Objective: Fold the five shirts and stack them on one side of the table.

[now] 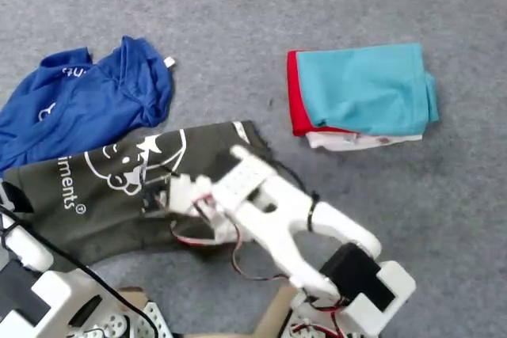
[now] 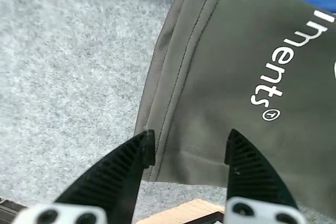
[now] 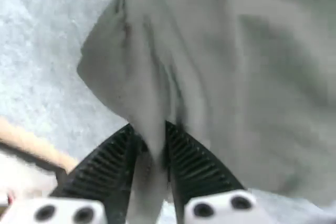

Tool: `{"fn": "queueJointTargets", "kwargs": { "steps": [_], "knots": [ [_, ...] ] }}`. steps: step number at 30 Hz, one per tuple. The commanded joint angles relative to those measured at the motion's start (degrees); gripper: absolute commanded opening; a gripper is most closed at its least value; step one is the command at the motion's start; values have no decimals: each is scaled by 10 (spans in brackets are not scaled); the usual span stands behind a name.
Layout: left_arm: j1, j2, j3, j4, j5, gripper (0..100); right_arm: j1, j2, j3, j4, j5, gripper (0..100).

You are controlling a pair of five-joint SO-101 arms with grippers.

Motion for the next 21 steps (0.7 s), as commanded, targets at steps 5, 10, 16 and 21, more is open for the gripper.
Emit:
{"fn": "queueJointTargets", "kwargs": {
  "steps": [5,10,16,21],
  "knots": [
    [3,-24,-1,-3,-3,234,16,98,-216,91,74,14],
    [3,-24,-1,-3,-5,234,24,213,-346,91,103,14],
    [3,-24,-1,-3,-5,234,37,326,-481,123,168,18],
    [3,-24,0,1,-5,234,46,392,-587,132,123,203]
  ]
}}
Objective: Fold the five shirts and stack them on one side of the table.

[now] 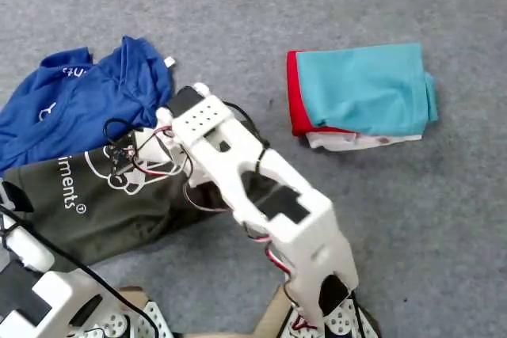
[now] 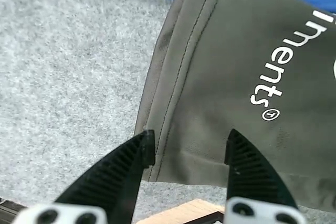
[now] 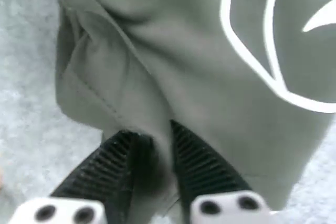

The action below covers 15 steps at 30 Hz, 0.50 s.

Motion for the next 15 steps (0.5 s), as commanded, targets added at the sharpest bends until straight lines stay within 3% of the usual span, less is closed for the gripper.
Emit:
{"fn": "queueJointTargets", "kwargs": {
  "steps": [1,5,11,13,15],
  "knots": [
    [3,-24,-1,1,-5,234,18,22,-97,-3,-43,227],
    [0,-25,-1,2,-5,234,37,51,-193,-8,-105,309],
    [-2,-25,1,2,-5,234,43,53,-285,120,-132,322],
    [-2,-25,2,2,-5,234,45,40,-279,118,-154,240],
    [-3,-25,2,3,-5,234,40,14,-238,118,-169,53]
  ]
}}
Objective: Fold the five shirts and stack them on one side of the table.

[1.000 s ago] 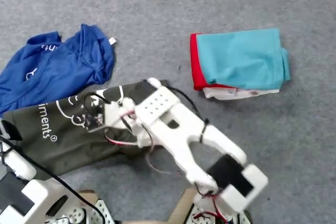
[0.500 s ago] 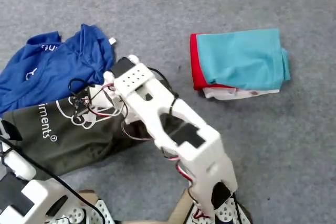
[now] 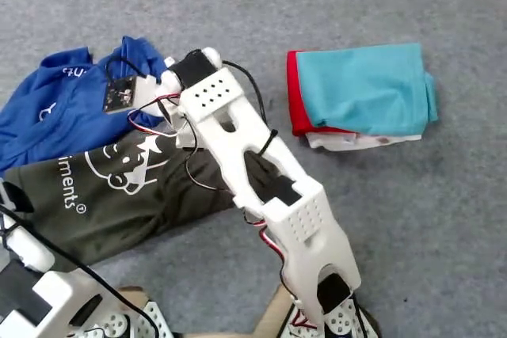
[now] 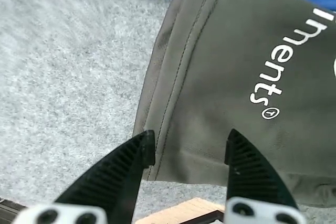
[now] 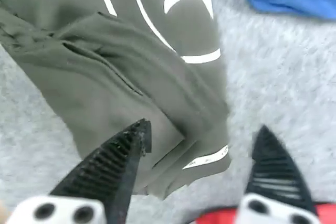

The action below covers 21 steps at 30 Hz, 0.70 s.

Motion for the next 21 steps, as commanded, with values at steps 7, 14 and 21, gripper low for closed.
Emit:
{"fn": "queueJointTargets", "kwargs": {
  "steps": [7,14,21],
  "knots": [
    [-4,-25,-5,3,-5,236,-52,-99,232,-69,-26,21],
    [-3,-2,-12,-3,-11,264,-40,-44,295,-236,-70,15],
    [-28,142,-118,3,-46,284,-18,-105,252,-168,-69,15]
  ]
}}
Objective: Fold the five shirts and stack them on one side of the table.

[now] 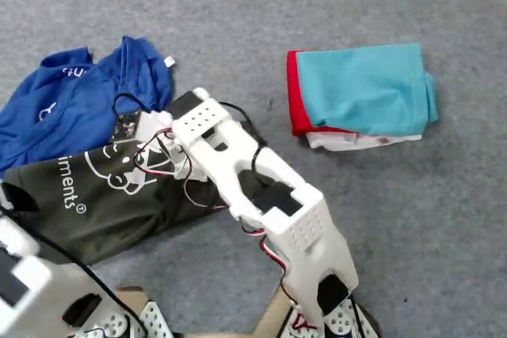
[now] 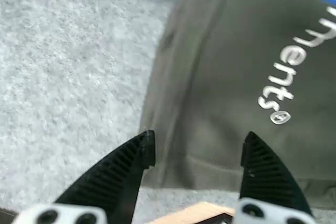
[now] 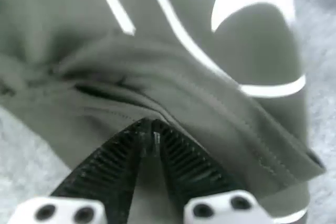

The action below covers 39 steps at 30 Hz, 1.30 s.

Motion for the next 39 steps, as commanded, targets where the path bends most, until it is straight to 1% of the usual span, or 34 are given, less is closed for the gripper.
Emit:
{"fn": "queueJointTargets", "kwargs": {
  "steps": [1,3,6,9,14,18,22,25,28,31,35,39],
  "knots": [
    [-15,76,-85,3,-26,287,20,-80,-47,28,-3,15],
    [-18,134,-125,12,-36,287,25,-110,-65,33,-3,15],
    [-16,222,-196,47,-55,286,29,-152,-81,34,-3,15],
    [-16,297,-260,77,-57,280,28,-191,-86,34,-3,15],
    [-15,393,-347,124,-57,216,27,-253,-82,34,-6,15],
    [-15,440,-384,138,-55,169,27,-300,-83,34,-6,15],
    [-12,469,-387,147,-54,116,27,-334,-81,34,-7,15],
    [-6,481,-385,148,-54,90,27,-350,-81,35,-7,15],
    [1,482,-385,153,-56,41,27,-364,-85,35,-7,15],
    [17,476,-390,174,-66,29,27,-376,-86,33,-7,15],
    [34,413,-362,174,-70,29,32,-394,-86,31,-7,15],
    [69,297,-310,174,-73,29,56,-421,-87,18,-6,15]
  ]
}}
